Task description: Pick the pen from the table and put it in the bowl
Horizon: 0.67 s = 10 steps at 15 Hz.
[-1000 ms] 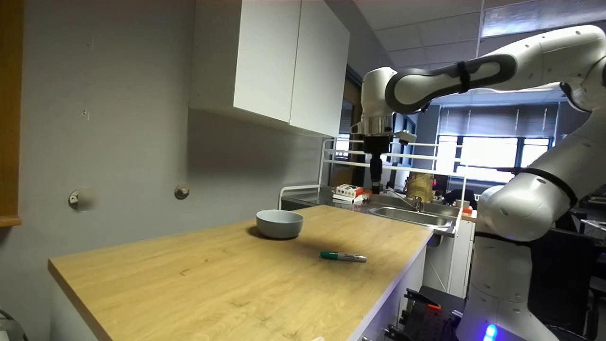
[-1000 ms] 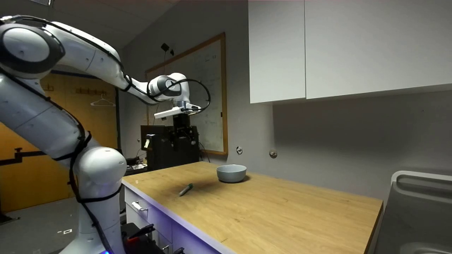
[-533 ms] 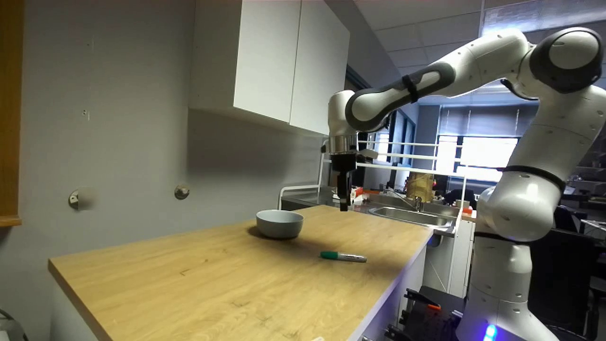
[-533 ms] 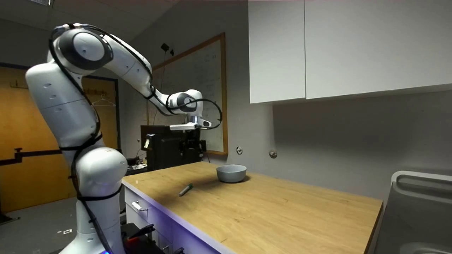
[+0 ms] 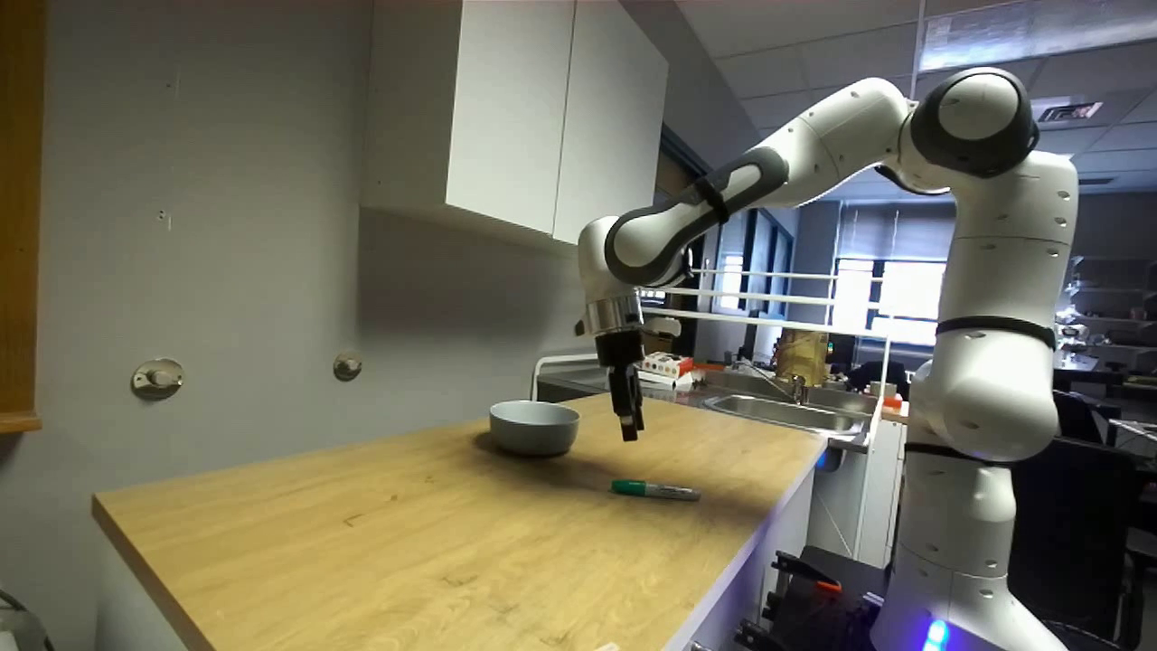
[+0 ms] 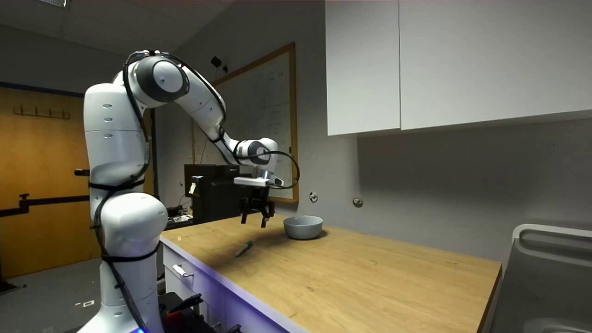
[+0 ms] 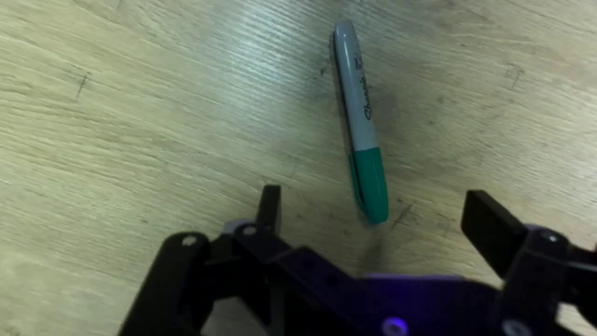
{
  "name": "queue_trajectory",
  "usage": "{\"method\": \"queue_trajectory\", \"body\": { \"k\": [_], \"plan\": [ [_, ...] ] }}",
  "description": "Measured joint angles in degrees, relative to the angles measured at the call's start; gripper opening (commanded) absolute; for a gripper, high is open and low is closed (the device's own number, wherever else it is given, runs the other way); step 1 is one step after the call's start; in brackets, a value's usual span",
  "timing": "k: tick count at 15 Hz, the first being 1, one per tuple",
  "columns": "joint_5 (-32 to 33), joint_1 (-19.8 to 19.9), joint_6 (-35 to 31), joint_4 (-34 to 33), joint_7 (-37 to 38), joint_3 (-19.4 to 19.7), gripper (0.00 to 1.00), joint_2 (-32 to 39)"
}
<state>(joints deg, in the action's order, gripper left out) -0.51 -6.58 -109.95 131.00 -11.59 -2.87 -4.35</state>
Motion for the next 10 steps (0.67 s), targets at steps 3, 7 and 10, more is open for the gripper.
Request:
{"method": "queue_trajectory", "body": {
  "k": [3, 7, 10],
  "plan": [
    [-0.19, 0.02, 0.05, -0.11, -1.34, -0.02, 1.00, 3.04],
    [-0.87, 0.14, 0.32, -0.02, -2.59, -0.02, 1.00, 5.39],
    [-1.49, 0.18, 0.65, 0.08, -3.14, -0.02, 1.00, 6.66]
  ]
}}
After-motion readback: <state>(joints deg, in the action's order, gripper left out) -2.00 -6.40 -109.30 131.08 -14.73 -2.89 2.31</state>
